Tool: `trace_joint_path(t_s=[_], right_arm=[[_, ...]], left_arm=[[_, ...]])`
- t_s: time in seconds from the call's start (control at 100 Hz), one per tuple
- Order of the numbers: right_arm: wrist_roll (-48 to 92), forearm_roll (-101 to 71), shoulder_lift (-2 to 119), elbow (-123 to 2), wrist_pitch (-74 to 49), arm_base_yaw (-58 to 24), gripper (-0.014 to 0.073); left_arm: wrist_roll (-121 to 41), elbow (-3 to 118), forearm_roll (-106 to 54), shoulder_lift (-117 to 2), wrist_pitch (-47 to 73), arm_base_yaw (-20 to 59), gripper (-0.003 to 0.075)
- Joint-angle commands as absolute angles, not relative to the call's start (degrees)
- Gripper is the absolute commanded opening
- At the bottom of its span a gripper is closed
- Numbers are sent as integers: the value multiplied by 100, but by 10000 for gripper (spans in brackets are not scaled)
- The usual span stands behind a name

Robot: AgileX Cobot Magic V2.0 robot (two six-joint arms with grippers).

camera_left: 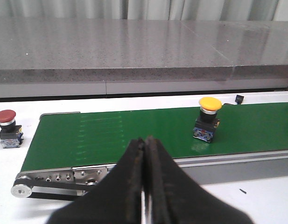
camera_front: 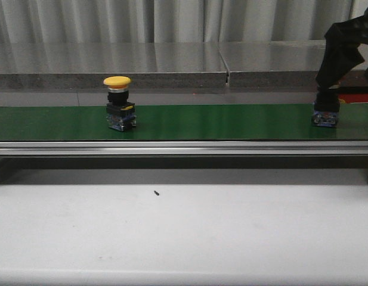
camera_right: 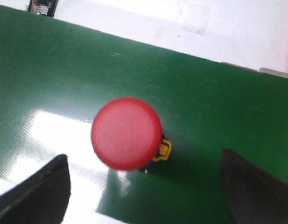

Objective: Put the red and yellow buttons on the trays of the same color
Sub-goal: 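Grasp the red button at the conveyor's end with the right gripper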

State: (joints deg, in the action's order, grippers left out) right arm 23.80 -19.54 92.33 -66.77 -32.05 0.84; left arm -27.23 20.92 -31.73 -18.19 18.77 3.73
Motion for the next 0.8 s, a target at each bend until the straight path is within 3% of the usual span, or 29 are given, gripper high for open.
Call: trace_joint_path(t_s=[0.0,0.12,0.17,0.29,0.34,0.79], right_arm=[[2469,-2058,9302,-7084,-3037,81,636],[2469,-2058,9670,-7329,-3092,95,597],[2469,-2058,9780,-7410,-3196,107,514],[2463,-2058,9888,-7579,-3418,153,202],[2463,-2058,9872,-7661,-3455,184,138],[2463,-2027,10504,-9762,-3892,1472,123]], left_arm=[[-2740,2243,-3311,-1866,1476,426,-19],[-2740,2243,-3311,-1866,1476,426,-19],[-2740,2243,-3311,-1866,1476,426,-19],[-2740,2243,-3311,-1866,1476,426,-19],[-2740,2243,-3311,-1866,1476,426,-19],[-2740,2243,-3311,-1866,1476,426,-19]])
